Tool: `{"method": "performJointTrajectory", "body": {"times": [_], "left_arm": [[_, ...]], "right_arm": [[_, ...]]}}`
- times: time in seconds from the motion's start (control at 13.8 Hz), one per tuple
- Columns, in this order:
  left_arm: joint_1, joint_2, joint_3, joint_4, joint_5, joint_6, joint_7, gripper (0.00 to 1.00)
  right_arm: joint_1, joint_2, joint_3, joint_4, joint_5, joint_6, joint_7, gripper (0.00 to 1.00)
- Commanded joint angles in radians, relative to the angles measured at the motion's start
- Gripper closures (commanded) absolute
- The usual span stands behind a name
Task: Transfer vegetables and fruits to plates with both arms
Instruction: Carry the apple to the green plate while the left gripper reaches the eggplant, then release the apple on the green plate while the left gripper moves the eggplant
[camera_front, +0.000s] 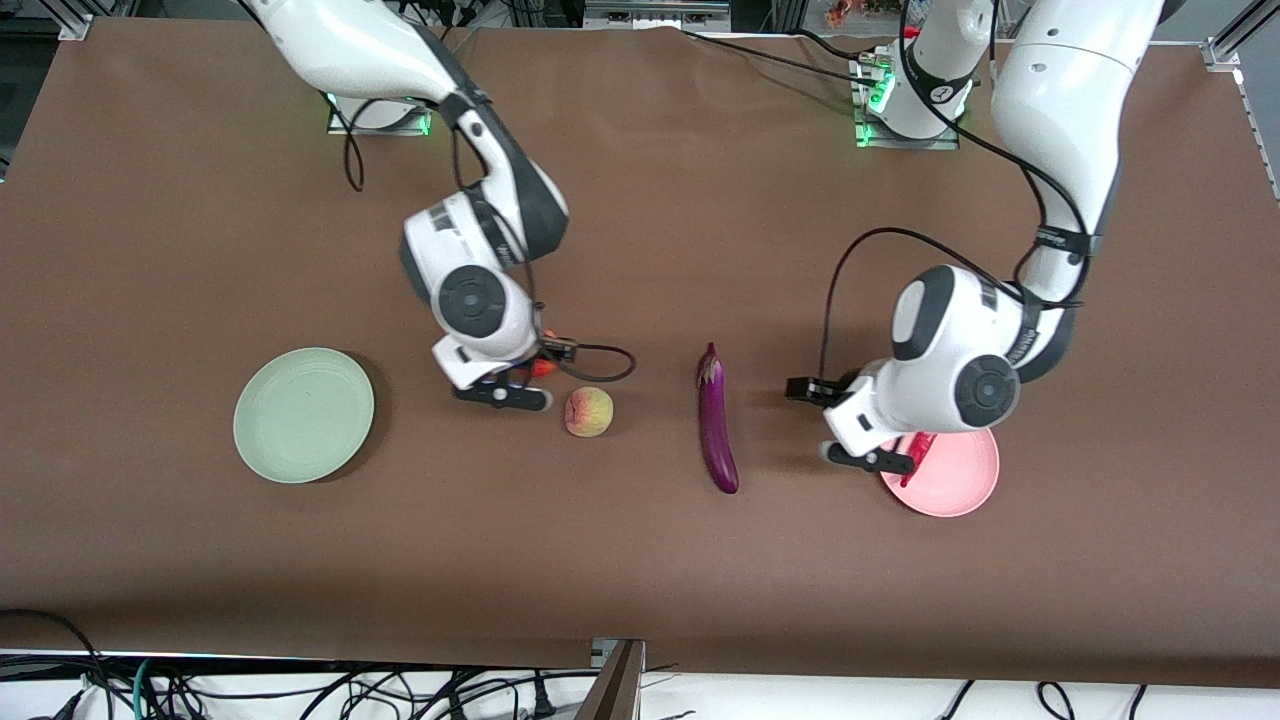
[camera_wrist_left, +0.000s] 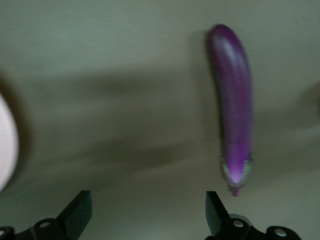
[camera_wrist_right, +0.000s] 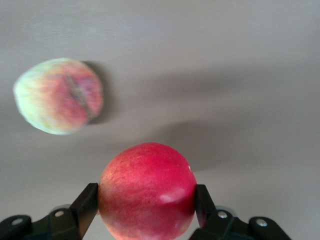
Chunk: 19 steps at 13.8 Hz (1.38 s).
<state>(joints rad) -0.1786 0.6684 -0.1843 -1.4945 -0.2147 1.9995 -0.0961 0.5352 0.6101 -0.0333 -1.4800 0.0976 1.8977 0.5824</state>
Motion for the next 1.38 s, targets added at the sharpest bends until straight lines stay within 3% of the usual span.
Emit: {"method": "performJointTrajectory", "body": {"times": [0.0,0.29,0.65,0.73,0.8,0.87,1.09,1.23,1.31], "left_arm": [[-0.096,0.013,0.005,-0.003,-0.023,0.126,-0.123,0.0],[-0.212,0.086,0.02,-0.015,0.01,0.309,-0.275,0.0],[-0.24,0.171,0.025,-0.02,0.15,0.453,-0.289,0.0],[-0.242,0.177,0.026,-0.02,0.164,0.462,-0.281,0.07],[-0.236,0.174,0.025,-0.021,0.187,0.461,-0.287,0.55],[-0.234,0.174,0.025,-0.024,0.186,0.453,-0.3,0.84],[-0.219,0.137,0.025,-0.062,0.189,0.426,-0.301,0.94],[-0.185,0.093,0.028,-0.058,0.193,0.333,-0.297,0.94],[-0.153,0.056,0.028,-0.053,0.195,0.259,-0.292,0.94]], "right_arm": [[-0.082,-0.052,-0.042,-0.022,0.013,-0.1,-0.171,0.71],[-0.174,-0.043,-0.207,-0.028,0.011,-0.123,-0.464,0.71],[-0.359,0.028,-0.211,-0.031,-0.004,-0.051,-0.607,0.7],[-0.38,0.039,-0.211,-0.032,0.0,-0.037,-0.622,0.7],[-0.394,0.057,-0.211,-0.032,0.001,-0.02,-0.624,0.69],[-0.396,0.066,-0.211,-0.034,0.001,0.001,-0.625,0.69],[-0.411,0.102,-0.211,-0.037,0.004,0.046,-0.625,0.69],[-0.411,0.108,-0.211,-0.061,0.002,0.093,-0.625,0.67],[-0.409,0.108,-0.211,-0.065,0.002,0.102,-0.627,0.44]]}}
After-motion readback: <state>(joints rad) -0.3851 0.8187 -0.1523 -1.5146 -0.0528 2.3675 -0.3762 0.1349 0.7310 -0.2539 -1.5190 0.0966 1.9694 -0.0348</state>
